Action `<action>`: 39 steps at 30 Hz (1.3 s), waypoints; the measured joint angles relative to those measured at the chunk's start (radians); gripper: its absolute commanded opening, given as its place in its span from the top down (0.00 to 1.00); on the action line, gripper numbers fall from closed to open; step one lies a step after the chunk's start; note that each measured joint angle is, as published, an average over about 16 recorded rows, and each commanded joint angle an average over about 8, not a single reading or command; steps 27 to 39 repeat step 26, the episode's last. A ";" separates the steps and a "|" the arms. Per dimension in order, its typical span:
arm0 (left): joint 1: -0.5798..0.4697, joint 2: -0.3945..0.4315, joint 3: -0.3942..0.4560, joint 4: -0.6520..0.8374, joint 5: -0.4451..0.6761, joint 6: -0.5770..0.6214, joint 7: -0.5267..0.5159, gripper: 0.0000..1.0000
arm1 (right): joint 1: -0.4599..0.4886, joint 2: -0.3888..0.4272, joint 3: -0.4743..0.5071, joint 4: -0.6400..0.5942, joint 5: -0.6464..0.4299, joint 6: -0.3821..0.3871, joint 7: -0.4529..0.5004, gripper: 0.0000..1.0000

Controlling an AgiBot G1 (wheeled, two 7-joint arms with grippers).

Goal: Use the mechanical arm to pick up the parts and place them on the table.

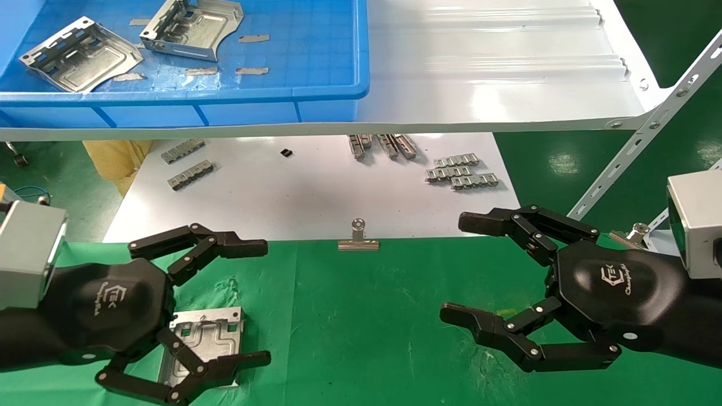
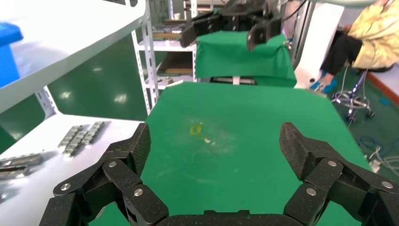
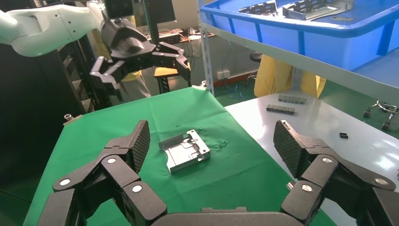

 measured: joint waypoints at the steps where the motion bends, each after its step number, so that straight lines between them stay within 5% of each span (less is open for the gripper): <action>1: 0.010 -0.001 -0.011 -0.011 -0.003 -0.002 -0.010 0.00 | 0.000 0.000 0.000 0.000 0.000 0.000 0.000 0.00; 15: 0.109 -0.011 -0.126 -0.122 -0.034 -0.019 -0.108 0.00 | 0.000 0.000 0.000 0.000 0.000 0.000 0.000 0.00; 39: 0.117 -0.012 -0.135 -0.131 -0.038 -0.021 -0.114 0.00 | 0.000 0.000 0.000 0.000 0.000 0.000 0.000 0.00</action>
